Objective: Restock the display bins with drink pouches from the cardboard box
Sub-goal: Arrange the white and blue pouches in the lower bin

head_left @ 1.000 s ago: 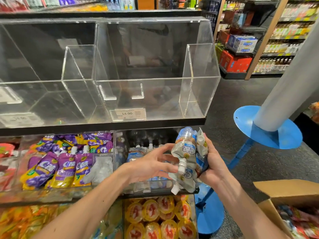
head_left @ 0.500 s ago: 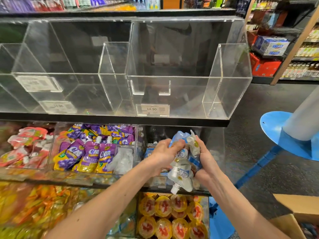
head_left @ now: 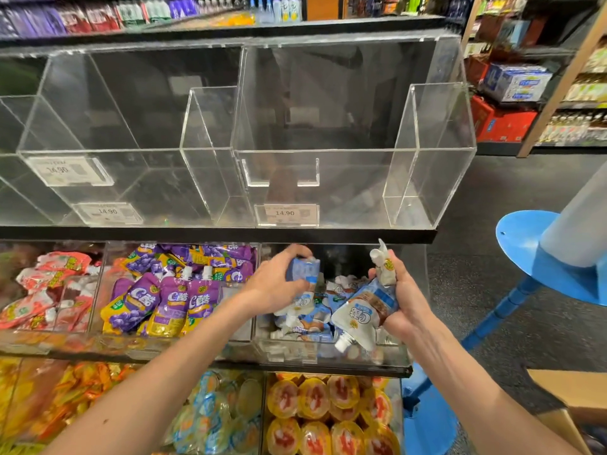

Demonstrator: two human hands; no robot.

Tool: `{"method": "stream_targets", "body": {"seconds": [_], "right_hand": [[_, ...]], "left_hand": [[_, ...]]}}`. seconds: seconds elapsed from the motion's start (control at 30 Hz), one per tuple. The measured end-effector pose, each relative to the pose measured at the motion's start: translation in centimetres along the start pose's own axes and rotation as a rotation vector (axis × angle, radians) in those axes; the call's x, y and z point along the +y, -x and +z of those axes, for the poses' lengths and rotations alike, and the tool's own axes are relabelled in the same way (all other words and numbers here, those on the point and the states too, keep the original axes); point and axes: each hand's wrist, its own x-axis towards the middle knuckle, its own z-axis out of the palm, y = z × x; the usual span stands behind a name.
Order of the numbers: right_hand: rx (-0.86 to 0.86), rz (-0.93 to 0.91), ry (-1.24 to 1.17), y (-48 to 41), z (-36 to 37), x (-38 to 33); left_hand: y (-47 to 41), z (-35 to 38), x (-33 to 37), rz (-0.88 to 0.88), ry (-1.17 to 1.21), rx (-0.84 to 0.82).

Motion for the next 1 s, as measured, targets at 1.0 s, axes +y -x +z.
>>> {"method": "stream_targets", "body": {"seconds": [1.0], "right_hand": [[-0.023,0.024,0.051,-1.7,-1.4,1.0]], "left_hand": [[-5.2,8.1,-4.3,0.353,-0.744,-0.132]]}}
